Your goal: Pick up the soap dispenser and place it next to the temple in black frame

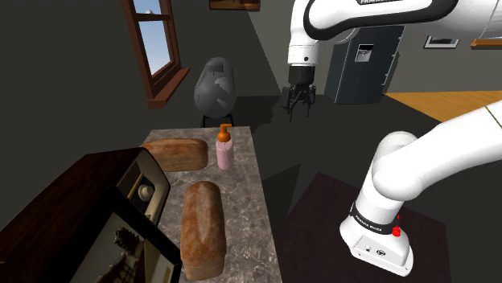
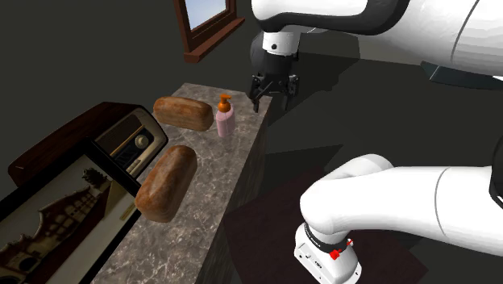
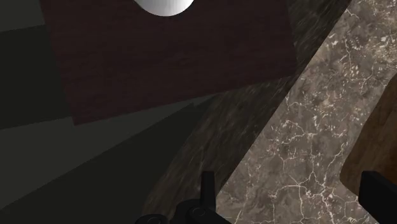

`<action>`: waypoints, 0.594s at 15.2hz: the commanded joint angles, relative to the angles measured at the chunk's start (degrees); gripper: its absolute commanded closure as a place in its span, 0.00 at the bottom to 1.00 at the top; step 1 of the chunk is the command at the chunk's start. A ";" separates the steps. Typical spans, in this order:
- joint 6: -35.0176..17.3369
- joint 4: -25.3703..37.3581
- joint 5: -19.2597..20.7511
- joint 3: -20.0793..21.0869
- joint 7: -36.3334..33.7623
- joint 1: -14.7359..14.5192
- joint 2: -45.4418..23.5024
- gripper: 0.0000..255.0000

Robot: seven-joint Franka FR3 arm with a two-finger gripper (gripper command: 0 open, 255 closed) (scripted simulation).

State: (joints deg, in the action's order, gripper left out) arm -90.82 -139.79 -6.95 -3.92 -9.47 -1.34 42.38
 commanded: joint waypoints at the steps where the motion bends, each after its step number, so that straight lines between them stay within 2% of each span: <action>1: 0.00 0.00 0.00 0.00 0.00 0.00 0.00 0.00; 9: -15.41 1.96 -1.02 4.76 -6.53 -0.28 -14.46 0.00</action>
State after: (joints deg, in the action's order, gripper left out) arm -104.49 -138.52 -7.93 0.24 -15.01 -1.60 29.82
